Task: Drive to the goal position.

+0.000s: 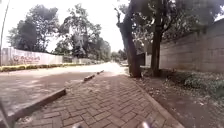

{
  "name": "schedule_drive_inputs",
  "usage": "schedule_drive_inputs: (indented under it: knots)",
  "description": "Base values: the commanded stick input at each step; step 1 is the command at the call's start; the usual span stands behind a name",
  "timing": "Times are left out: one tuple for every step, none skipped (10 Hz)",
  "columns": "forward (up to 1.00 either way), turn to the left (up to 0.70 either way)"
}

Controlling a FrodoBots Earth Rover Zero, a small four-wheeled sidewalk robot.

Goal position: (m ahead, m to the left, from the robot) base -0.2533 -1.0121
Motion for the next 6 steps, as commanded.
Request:
schedule_drive_inputs:
  knots:
    - [0.5,-0.4]
    - [0.5,-0.34]
    - [0.5,-0.28]
    - [0.5,-0.21]
    - [0.5,-0.15]
    - [0.5,-0.09]
